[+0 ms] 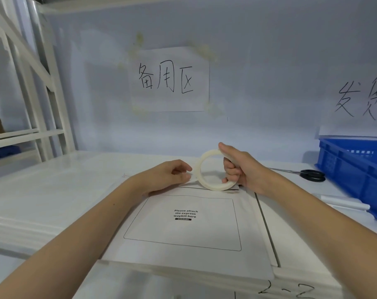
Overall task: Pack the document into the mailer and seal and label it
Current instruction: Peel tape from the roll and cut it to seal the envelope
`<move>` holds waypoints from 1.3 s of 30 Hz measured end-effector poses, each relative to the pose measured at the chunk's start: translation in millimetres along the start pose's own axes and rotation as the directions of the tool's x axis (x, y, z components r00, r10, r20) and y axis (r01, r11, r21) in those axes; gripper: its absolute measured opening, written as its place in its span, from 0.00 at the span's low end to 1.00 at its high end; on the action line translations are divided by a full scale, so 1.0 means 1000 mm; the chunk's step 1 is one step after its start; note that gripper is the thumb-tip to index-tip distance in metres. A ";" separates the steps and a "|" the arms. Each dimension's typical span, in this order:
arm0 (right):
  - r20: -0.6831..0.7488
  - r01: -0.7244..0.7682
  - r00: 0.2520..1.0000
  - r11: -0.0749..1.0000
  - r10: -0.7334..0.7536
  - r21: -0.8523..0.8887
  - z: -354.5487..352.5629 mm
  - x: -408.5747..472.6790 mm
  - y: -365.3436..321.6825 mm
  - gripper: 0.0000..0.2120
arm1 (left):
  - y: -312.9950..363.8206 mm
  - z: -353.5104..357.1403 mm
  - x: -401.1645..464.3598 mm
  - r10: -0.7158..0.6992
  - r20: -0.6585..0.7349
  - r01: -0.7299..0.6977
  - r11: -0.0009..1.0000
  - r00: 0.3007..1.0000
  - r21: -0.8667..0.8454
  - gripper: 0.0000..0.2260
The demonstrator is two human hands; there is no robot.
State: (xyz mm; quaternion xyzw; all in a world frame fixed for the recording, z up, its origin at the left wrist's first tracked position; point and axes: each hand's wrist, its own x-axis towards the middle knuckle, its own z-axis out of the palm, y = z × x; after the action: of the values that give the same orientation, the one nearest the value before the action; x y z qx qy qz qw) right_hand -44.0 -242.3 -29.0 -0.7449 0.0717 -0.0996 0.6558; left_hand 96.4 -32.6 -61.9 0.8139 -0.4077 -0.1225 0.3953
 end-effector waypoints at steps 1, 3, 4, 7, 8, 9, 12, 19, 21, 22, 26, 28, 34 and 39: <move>0.015 -0.007 1.000 1.000 0.007 0.019 0.000 0.000 -0.002 0.27 | 0.000 0.000 0.000 -0.002 -0.010 0.002 1.000 1.000 0.006 0.14; 0.028 -0.020 0.999 0.999 0.019 0.036 0.000 0.000 -0.005 0.27 | 0.000 0.001 -0.001 0.001 -0.011 0.000 1.000 1.000 0.029 0.18; 0.024 -0.018 1.000 0.999 0.018 0.030 0.000 -0.001 -0.006 0.27 | 0.001 0.002 -0.001 0.004 -0.004 -0.004 0.999 1.000 0.043 0.19; 0.003 0.005 1.000 1.000 -0.005 -0.030 0.001 -0.002 -0.008 0.24 | 0.001 0.003 0.000 -0.001 -0.007 0.002 0.998 1.000 0.069 0.17; -0.003 0.010 1.000 0.999 -0.010 -0.047 0.002 -0.003 -0.009 0.23 | 0.001 0.004 0.000 -0.006 -0.007 0.007 0.997 1.000 0.077 0.15; -0.008 0.014 1.000 0.998 -0.014 -0.055 0.002 -0.004 -0.010 0.22 | 0.001 0.004 0.000 -0.009 -0.003 0.009 0.996 1.000 0.091 0.14; -0.014 0.037 0.999 0.997 -0.038 -0.065 0.004 -0.007 -0.014 0.19 | 0.004 0.007 0.003 -0.006 0.000 0.006 0.986 1.000 0.169 0.13; -0.036 0.063 0.997 0.971 -0.073 -0.232 -0.001 -0.009 -0.019 0.21 | 0.008 0.009 0.005 -0.029 0.021 0.022 0.956 0.999 0.291 0.19; -0.047 0.068 0.995 0.959 -0.084 -0.274 -0.006 -0.010 -0.021 0.22 | 0.009 0.010 0.005 -0.043 0.011 0.038 0.957 0.999 0.289 0.20; -0.052 0.071 0.995 0.953 -0.090 -0.295 -0.008 -0.010 -0.021 0.22 | 0.010 0.010 0.006 -0.047 0.008 0.043 0.958 0.999 0.284 0.20; -0.053 0.073 0.993 0.920 -0.101 -0.385 -0.018 -0.013 -0.025 0.22 | 0.011 0.011 0.006 -0.059 0.019 0.051 0.958 0.998 0.282 0.20; -0.055 0.072 0.993 0.901 -0.106 -0.428 -0.023 -0.015 -0.027 0.23 | 0.012 0.010 0.005 -0.060 0.025 0.050 0.954 0.998 0.296 0.20; -0.086 0.062 0.989 0.869 -0.120 -0.490 -0.037 -0.017 -0.031 0.25 | 0.016 0.010 0.002 -0.072 0.039 0.056 0.948 0.997 0.314 0.20; -0.098 0.062 0.989 0.912 -0.111 -0.406 -0.043 -0.013 -0.020 0.23 | 0.021 0.009 -0.001 -0.138 0.066 0.116 0.957 0.988 0.266 0.21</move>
State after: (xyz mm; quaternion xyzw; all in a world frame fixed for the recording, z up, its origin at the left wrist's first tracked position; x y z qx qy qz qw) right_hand -68.0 -278.1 -4.3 -0.8588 0.0963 -0.1558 0.4785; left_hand 79.4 -44.2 -52.1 0.8775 -0.3835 -0.1268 0.2584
